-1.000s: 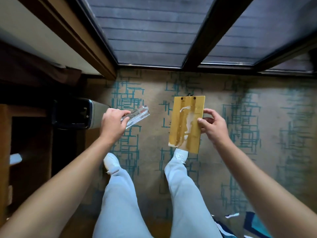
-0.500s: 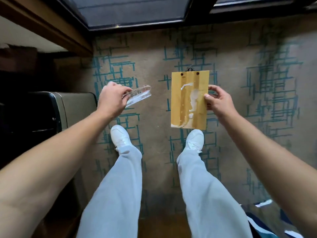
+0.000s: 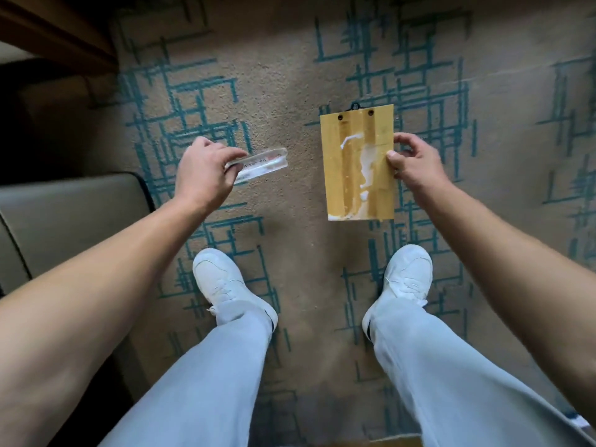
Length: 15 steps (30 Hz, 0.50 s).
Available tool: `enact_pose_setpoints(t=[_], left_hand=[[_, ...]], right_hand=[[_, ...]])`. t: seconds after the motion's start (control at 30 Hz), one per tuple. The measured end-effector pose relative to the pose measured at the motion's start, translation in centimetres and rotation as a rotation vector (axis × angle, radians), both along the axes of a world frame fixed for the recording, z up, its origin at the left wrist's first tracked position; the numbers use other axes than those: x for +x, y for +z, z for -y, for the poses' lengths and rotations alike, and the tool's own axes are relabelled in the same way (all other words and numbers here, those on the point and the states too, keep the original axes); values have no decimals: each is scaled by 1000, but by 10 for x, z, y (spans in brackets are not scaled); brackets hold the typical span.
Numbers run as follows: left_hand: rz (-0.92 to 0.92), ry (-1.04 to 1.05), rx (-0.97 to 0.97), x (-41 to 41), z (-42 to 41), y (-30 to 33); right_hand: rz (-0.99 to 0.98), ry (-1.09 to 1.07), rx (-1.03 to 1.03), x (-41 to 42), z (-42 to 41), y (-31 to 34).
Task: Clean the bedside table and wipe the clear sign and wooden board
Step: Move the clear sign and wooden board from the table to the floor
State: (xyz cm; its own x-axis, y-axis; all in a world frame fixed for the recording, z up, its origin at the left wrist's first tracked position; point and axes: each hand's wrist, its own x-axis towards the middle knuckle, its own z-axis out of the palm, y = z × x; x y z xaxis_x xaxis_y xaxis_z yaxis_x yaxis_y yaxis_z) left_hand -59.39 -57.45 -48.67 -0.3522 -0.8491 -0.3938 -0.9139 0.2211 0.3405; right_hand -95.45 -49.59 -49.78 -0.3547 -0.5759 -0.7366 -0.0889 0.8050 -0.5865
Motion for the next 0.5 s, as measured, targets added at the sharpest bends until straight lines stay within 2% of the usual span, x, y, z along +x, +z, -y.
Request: enact_pose_setpoints(t=[0.2,0.5], left_hand=[[-25,-23,-24,-12,9,-35],[-7,-12,-34,-14,10,-57]], right_hand=[[-32,44,-10,3,14,-40],[14,35,-5,3,29,-55]])
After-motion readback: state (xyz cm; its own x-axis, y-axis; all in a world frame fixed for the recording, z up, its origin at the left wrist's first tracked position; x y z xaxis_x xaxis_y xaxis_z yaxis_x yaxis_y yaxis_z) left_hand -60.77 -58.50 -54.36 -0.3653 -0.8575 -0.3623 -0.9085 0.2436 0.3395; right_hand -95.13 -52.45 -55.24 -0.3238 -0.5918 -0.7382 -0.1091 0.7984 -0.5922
